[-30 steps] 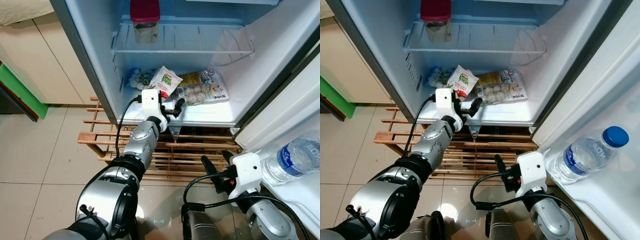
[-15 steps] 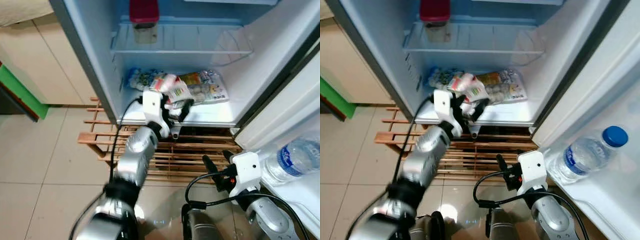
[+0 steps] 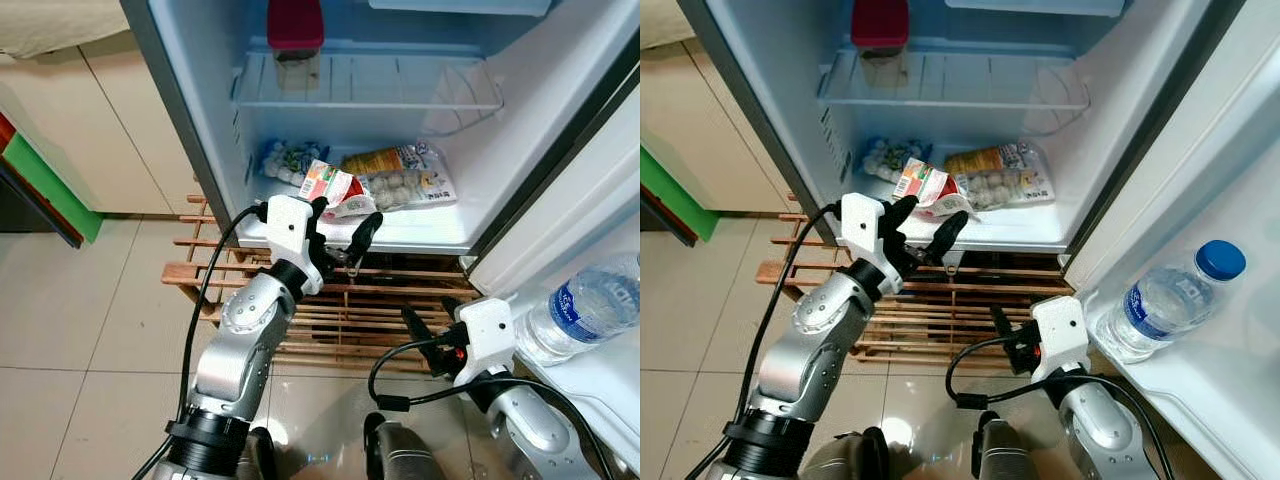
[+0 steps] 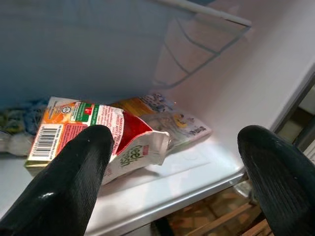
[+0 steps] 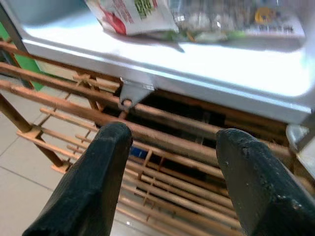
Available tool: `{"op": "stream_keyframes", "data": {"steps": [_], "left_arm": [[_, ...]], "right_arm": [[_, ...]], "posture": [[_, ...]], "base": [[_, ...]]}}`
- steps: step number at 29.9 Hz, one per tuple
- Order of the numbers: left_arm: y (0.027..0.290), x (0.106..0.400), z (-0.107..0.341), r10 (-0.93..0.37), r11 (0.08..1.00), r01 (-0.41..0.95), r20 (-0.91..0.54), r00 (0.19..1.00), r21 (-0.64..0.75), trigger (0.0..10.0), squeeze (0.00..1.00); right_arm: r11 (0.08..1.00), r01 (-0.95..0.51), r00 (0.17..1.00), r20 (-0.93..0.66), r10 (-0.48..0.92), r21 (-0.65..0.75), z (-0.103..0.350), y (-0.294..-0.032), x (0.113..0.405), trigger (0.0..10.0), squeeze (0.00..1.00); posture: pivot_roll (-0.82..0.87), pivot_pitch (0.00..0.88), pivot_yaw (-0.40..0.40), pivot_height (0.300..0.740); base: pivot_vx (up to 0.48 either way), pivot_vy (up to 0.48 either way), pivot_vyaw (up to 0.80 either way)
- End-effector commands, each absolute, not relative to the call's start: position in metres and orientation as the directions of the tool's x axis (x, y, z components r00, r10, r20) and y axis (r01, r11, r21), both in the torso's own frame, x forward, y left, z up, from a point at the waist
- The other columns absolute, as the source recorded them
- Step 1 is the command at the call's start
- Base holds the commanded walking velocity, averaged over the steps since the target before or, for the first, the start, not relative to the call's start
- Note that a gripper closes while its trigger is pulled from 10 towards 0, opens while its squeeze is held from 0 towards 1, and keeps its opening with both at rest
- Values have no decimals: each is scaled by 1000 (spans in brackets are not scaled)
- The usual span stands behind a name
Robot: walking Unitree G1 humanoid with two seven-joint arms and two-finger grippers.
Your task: Restocking fridge
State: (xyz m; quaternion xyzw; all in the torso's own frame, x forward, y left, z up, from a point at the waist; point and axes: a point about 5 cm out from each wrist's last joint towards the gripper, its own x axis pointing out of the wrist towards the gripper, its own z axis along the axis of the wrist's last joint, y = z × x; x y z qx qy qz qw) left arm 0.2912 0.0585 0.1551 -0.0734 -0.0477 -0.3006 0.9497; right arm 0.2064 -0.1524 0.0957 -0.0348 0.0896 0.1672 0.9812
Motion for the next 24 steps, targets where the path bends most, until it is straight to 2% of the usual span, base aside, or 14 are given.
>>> {"op": "stream_keyframes", "data": {"steps": [1, 7, 14, 24], "left_arm": [[52, 292, 152, -574, 810, 582, 105, 812, -70, 10000, 0], [30, 308, 138, -602, 796, 602, 19, 798, -55, 10000, 0], [11, 308, 131, -645, 763, 643, -15, 764, -64, 10000, 0], [20, 330, 109, -569, 822, 569, -98, 817, -24, 10000, 0]], "right_arm": [[943, -329, 929, -191, 317, -35, 93, -154, 206, 10000, 0], [943, -332, 928, -187, 322, -24, 92, -149, 204, 10000, 0], [952, -304, 936, -194, 293, -27, 92, -153, 197, 10000, 0], [953, -302, 934, -207, 291, -21, 91, -152, 192, 10000, 0]], "posture": [[-205, 134, 16, 740], [-225, 149, 22, 740], [-258, 172, 34, 740], [-262, 190, 31, 740]], "base": [[0, 0, 0], [0, 0, 0], [0, 0, 0], [0, 0, 0]]}}
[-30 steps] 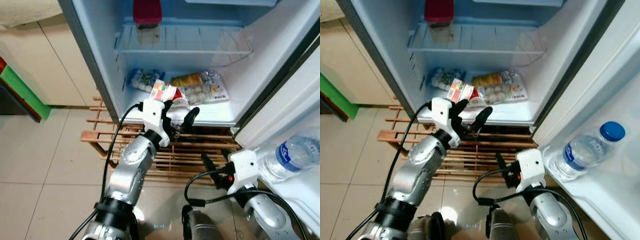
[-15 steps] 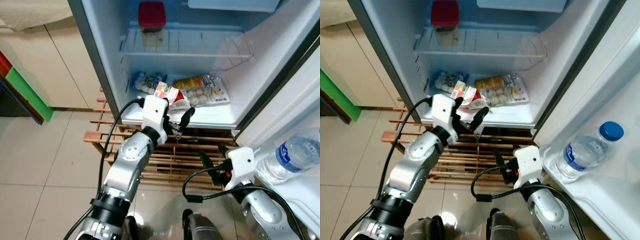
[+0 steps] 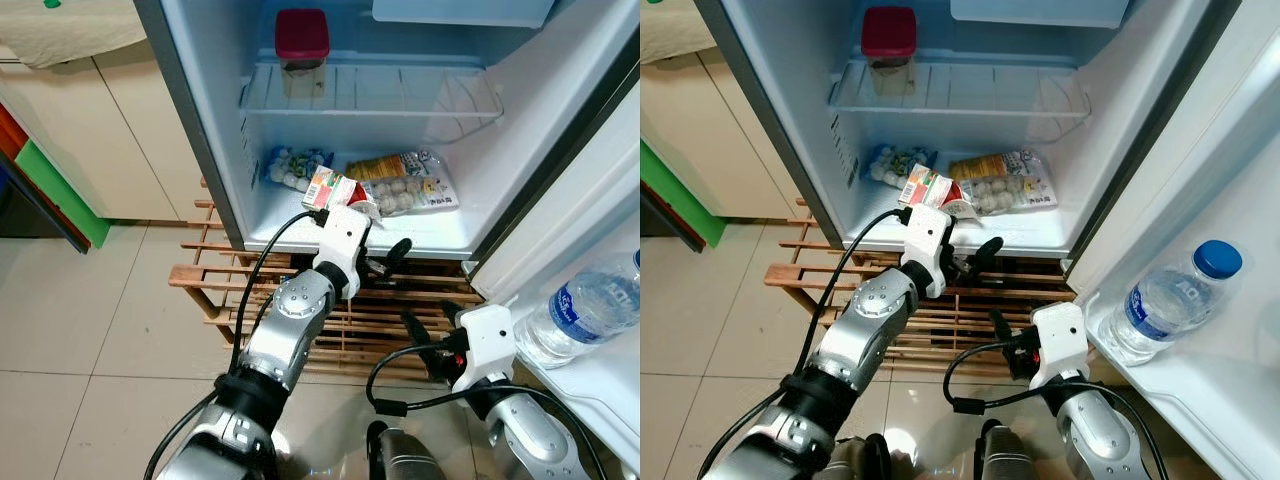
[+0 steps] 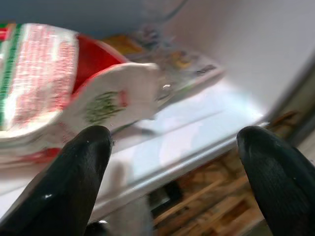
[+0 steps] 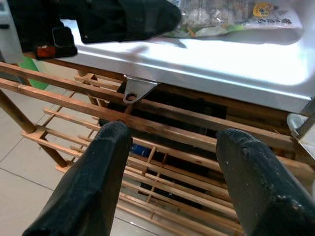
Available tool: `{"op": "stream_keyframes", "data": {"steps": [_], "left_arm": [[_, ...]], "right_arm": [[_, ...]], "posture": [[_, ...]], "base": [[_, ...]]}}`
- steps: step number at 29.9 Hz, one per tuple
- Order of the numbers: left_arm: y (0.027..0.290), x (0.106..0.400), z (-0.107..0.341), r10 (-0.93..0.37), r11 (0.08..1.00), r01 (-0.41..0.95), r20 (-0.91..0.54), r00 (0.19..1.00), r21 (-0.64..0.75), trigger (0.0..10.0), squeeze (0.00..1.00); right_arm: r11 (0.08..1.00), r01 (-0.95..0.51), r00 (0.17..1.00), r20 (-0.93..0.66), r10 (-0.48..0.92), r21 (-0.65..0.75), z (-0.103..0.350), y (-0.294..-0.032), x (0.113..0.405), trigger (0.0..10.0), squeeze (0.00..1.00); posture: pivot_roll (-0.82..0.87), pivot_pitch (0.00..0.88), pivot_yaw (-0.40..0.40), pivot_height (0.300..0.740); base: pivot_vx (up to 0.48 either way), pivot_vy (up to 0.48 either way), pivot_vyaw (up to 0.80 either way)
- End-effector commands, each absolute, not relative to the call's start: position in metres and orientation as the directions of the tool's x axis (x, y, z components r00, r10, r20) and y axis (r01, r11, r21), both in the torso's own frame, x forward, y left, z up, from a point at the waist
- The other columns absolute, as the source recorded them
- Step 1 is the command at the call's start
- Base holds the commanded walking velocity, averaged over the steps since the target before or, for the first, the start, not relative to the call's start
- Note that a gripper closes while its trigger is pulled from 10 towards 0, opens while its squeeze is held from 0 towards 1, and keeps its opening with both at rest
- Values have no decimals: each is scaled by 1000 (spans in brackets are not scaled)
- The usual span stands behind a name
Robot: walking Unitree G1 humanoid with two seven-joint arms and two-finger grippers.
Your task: Restocking fridge
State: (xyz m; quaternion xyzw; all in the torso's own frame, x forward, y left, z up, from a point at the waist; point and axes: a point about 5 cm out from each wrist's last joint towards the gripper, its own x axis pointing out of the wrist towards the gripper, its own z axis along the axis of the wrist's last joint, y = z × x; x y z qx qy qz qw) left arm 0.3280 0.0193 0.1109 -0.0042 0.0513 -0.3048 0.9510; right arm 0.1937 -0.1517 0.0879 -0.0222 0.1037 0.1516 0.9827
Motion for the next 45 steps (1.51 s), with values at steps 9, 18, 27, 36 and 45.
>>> {"op": "stream_keyframes", "data": {"steps": [9, 18, 27, 36, 45], "left_arm": [[37, 359, 118, -476, 875, 482, -110, 873, 36, 10000, 0], [40, 370, 123, -422, 899, 432, -126, 898, 67, 10000, 0], [42, 371, 116, -384, 911, 402, -171, 907, 87, 10000, 0], [36, 370, 115, -348, 932, 361, -194, 917, 37, 10000, 0], [32, 384, 161, -341, 940, 340, 34, 940, 27, 10000, 0]], "right_arm": [[955, -295, 935, -211, 284, -21, 91, -150, 189, 10000, 0], [955, -294, 935, -215, 281, -29, 92, -151, 187, 10000, 0], [956, -292, 935, -220, 278, -32, 91, -151, 186, 10000, 0], [956, -291, 935, -221, 277, -37, 92, -151, 185, 10000, 0], [959, -282, 938, -224, 266, -42, 92, -153, 183, 10000, 0]], "posture": [[-272, 200, 38, 740], [-277, 205, 38, 740], [-285, 207, 41, 740], [-297, 209, 46, 740], [-296, 217, 46, 740]], "base": [[0, 0, 0], [0, 0, 0], [0, 0, 0], [0, 0, 0], [0, 0, 0]]}}
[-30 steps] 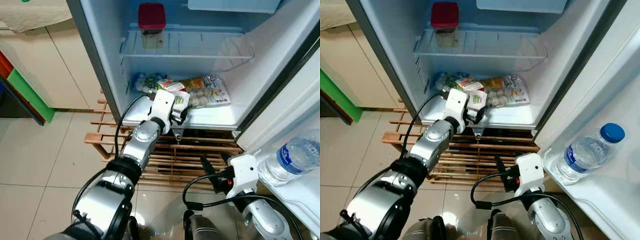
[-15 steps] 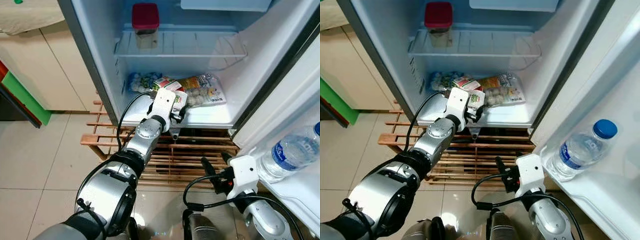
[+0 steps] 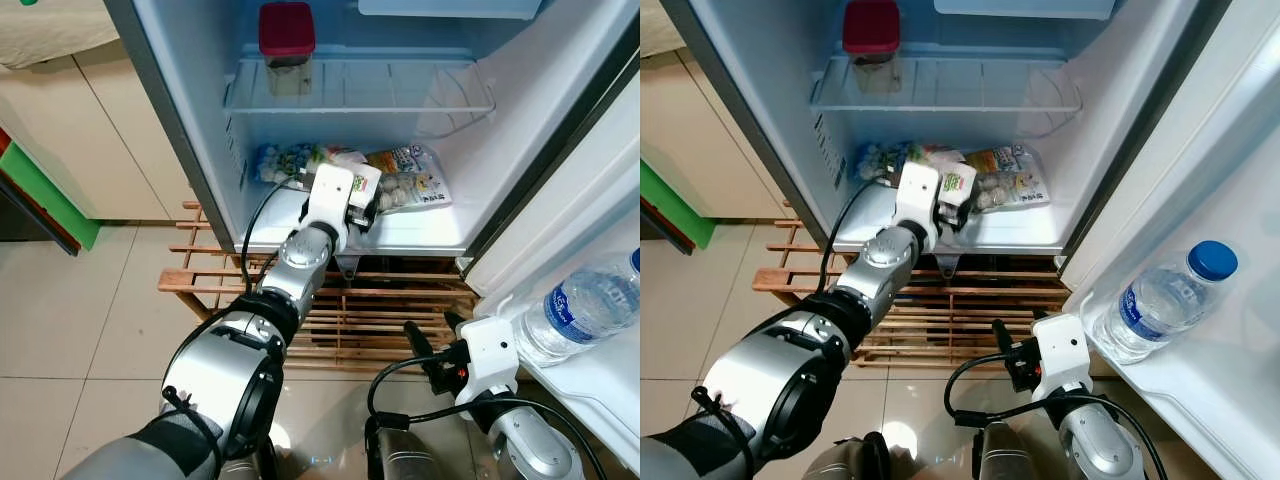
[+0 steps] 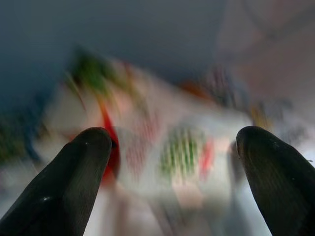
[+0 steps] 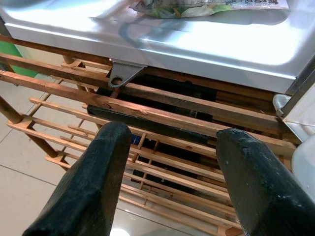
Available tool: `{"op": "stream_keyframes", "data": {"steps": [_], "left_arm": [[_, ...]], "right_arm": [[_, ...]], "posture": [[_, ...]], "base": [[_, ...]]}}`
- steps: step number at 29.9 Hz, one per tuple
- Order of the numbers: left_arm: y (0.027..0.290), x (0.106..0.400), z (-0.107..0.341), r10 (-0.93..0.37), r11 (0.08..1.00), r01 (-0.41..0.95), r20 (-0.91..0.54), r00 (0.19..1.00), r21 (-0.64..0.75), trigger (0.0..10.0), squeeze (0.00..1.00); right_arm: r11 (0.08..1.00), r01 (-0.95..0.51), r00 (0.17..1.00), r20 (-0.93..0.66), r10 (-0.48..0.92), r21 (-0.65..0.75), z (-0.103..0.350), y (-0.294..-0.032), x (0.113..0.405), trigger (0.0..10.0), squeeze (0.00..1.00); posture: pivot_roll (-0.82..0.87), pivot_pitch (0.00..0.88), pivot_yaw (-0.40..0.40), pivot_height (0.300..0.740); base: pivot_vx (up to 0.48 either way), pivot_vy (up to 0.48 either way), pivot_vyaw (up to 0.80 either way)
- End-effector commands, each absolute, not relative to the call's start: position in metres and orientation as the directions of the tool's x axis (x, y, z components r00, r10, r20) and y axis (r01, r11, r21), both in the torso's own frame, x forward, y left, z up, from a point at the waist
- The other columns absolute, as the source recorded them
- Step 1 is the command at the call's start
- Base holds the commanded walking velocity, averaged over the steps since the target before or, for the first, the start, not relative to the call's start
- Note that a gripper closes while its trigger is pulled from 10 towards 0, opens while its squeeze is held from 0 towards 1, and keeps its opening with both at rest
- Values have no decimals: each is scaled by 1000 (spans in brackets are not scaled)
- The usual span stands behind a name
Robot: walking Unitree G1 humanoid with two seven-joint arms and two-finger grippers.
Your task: Restocking fridge
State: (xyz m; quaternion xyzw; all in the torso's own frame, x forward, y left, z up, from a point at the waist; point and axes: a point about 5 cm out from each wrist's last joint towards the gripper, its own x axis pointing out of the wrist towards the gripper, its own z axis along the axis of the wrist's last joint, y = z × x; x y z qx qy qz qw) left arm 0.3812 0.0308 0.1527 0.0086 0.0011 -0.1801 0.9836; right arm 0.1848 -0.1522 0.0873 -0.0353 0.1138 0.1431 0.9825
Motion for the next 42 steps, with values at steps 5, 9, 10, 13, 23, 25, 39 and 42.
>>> {"op": "stream_keyframes", "data": {"steps": [5, 9, 10, 13, 23, 25, 39, 42], "left_arm": [[38, 386, 170, -339, 939, 328, 105, 935, 108, 10000, 0], [48, 385, 160, -320, 944, 311, 68, 945, 114, 10000, 0], [50, 385, 160, -317, 945, 308, 72, 946, 111, 10000, 0], [51, 384, 165, -335, 940, 323, 123, 934, 109, 10000, 0], [56, 361, 151, -438, 899, 431, 177, 881, 77, 10000, 0], [61, 354, 148, -444, 896, 438, 179, 878, 74, 10000, 0], [97, 286, 139, -462, 884, 467, 115, 879, -20, 10000, 0], [105, 276, 140, -431, 900, 435, 105, 896, -13, 10000, 0]], "right_arm": [[958, -283, 937, -225, 267, -41, 91, -153, 184, 10000, 0], [956, -289, 936, -223, 274, -40, 90, -152, 186, 10000, 0], [956, -290, 936, -221, 274, -41, 90, -151, 186, 10000, 0], [957, -288, 937, -219, 272, -43, 90, -153, 186, 10000, 0], [968, -249, 953, -191, 236, -43, 94, -157, 195, 10000, 0], [971, -237, 956, -186, 225, -42, 94, -159, 197, 10000, 0], [995, -104, 987, -127, 104, 4, 100, -179, 234, 10000, 0], [999, -50, 993, -108, 51, 10, 102, -185, 237, 10000, 0]], "posture": [[-281, 212, 44, 740], [-280, 202, 44, 740], [-280, 202, 44, 740], [-279, 194, 45, 740], [-260, 164, 54, 740], [-251, 152, 58, 740], [-194, 59, 36, 740], [-177, 54, 39, 740]], "base": [[0, 0, 0], [0, 0, 0], [0, 0, 0], [0, 0, 0], [0, 0, 0], [0, 0, 0], [0, 0, 0], [0, 0, 0]]}}
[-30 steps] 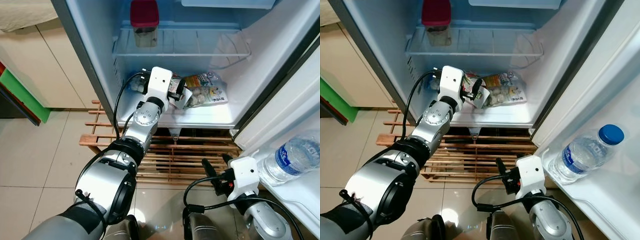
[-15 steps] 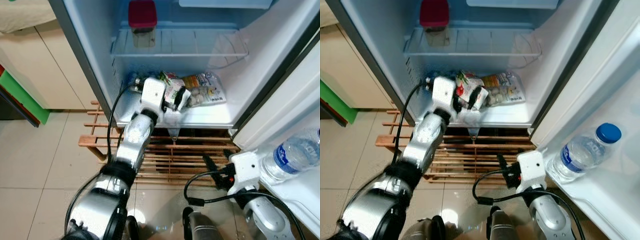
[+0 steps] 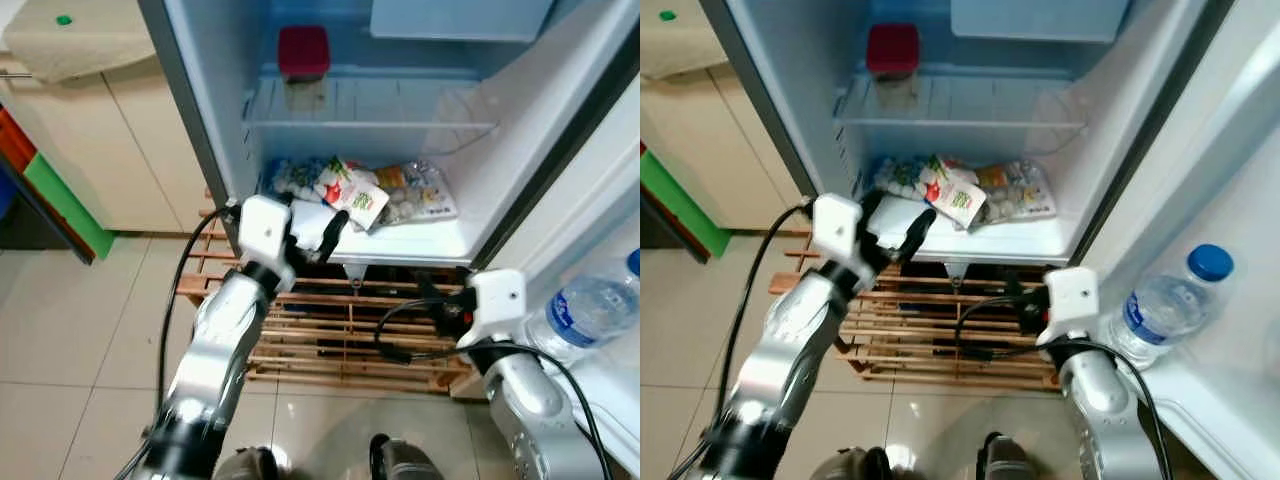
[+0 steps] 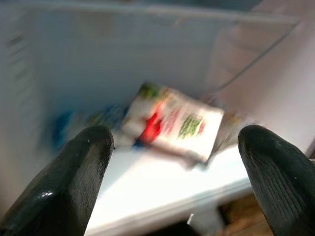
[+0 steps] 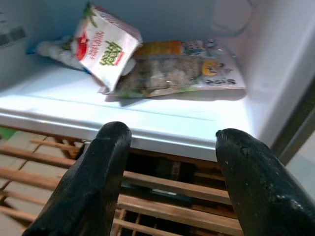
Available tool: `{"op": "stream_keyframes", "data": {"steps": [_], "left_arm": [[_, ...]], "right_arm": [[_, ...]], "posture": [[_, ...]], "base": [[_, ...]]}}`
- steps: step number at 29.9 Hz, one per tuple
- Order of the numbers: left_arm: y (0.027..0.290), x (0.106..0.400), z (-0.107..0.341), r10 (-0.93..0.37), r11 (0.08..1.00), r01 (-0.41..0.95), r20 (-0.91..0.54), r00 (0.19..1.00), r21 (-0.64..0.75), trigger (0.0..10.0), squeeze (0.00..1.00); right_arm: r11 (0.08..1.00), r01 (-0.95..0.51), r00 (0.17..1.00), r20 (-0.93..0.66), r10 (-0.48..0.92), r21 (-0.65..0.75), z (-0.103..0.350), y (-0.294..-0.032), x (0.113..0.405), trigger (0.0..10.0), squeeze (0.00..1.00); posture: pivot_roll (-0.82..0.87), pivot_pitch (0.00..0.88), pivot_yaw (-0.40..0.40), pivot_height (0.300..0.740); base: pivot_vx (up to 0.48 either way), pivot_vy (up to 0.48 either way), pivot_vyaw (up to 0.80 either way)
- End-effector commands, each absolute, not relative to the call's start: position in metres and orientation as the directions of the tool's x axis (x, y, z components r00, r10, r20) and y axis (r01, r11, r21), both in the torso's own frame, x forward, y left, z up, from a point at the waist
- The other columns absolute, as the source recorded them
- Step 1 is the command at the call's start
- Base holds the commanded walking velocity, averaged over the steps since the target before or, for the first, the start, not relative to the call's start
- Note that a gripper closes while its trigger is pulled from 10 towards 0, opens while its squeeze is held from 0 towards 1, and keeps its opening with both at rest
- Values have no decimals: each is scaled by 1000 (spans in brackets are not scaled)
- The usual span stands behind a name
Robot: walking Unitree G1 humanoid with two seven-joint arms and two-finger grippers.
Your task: Restocking fridge
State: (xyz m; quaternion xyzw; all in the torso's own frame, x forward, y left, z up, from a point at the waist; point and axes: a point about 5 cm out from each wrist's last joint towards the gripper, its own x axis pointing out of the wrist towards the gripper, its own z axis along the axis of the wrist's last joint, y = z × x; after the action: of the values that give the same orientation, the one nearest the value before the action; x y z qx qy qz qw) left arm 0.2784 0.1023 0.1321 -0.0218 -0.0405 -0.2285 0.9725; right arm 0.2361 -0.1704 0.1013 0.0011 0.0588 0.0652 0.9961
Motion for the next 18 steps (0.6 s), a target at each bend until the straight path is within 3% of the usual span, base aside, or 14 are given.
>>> {"op": "stream_keyframes", "data": {"steps": [1, 9, 18], "left_arm": [[114, 272, 142, -376, 926, 376, 117, 919, 25, 10000, 0], [151, 261, 126, -221, 971, 212, 74, 972, 112, 10000, 0], [140, 274, 132, -230, 969, 221, 80, 970, 110, 10000, 0]], "right_arm": [[1000, 0, 997, -83, 2, 23, 104, -189, 237, 10000, 0], [999, 33, 999, -4, -33, 37, 110, -190, 238, 10000, 0], [999, 10, 1000, 5, -10, 41, 108, -183, 244, 10000, 0]], "posture": [[-161, 47, 41, 740], [-143, 36, 36, 740], [-155, 24, 42, 740]], "base": [[0, 0, 0], [0, 0, 0], [0, 0, 0]]}}
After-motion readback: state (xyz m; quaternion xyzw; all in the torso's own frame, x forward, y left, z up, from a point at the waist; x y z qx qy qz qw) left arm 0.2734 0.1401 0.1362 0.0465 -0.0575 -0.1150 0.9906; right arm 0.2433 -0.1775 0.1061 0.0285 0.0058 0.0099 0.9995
